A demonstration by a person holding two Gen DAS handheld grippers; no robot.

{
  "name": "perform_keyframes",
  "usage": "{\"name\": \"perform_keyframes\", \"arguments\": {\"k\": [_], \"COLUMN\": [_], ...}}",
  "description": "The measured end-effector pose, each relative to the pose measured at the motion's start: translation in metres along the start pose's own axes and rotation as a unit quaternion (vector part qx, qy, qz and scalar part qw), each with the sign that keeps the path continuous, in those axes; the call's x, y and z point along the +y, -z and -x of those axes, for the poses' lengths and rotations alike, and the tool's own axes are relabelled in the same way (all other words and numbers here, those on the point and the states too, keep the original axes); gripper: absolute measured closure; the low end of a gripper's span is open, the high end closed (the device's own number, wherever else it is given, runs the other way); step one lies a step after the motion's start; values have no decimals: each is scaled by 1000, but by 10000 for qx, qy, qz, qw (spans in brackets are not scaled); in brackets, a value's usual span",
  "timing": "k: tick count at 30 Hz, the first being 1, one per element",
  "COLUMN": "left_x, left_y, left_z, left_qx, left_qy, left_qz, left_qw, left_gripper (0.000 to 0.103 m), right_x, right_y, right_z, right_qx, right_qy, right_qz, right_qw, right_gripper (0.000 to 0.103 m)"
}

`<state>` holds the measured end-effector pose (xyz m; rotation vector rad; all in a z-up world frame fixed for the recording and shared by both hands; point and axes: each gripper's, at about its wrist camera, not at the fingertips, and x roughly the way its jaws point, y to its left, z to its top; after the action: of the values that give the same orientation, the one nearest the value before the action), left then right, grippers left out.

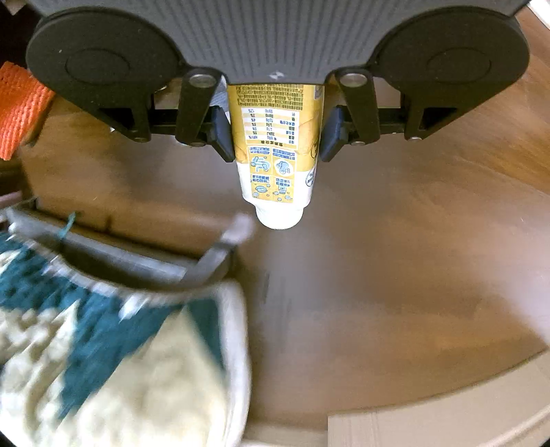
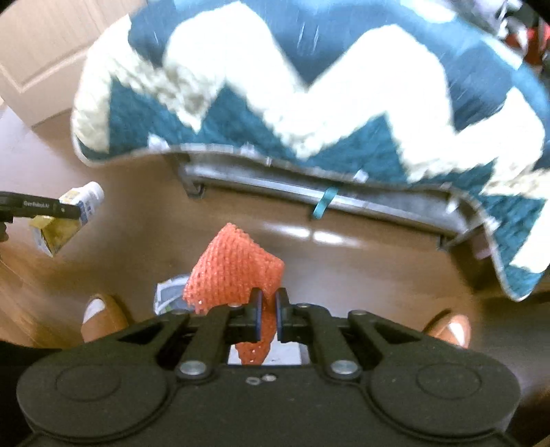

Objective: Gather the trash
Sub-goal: 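Lift the foam net and milk bottle and carry them over the teal bin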

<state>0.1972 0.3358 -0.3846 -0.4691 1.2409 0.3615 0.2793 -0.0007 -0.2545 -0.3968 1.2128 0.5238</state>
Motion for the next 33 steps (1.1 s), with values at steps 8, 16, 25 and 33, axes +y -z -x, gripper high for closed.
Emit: {"name": "perform_keyframes", "arguments": {"k": [8, 16, 25, 33], "left_x": [-31, -106, -232, -360], "left_y": [-20, -18, -8, 1], "left_z": [127, 231, 319, 391], "left_qx": [-1036, -1823, -2556, -3001], "left_qy": [505, 1083, 1714, 2276], "left_qz": [-122, -495, -1226, -1934], "left_qw": [9933, 9760, 9435, 9060], "left_gripper": [51, 51, 51, 51], "right_x": [-27, -61, -126, -195], "right_y": [-5, 6, 23, 46], "right_z": [122, 231, 343, 426], "right_qx": [-887, -1708, -2585, -3029], "right_qy": [170, 745, 1462, 1979], "right_qz": [264, 440, 225, -79], "right_qw": [9956, 9815, 9546, 9322], "right_gripper": [97, 97, 97, 97]}}
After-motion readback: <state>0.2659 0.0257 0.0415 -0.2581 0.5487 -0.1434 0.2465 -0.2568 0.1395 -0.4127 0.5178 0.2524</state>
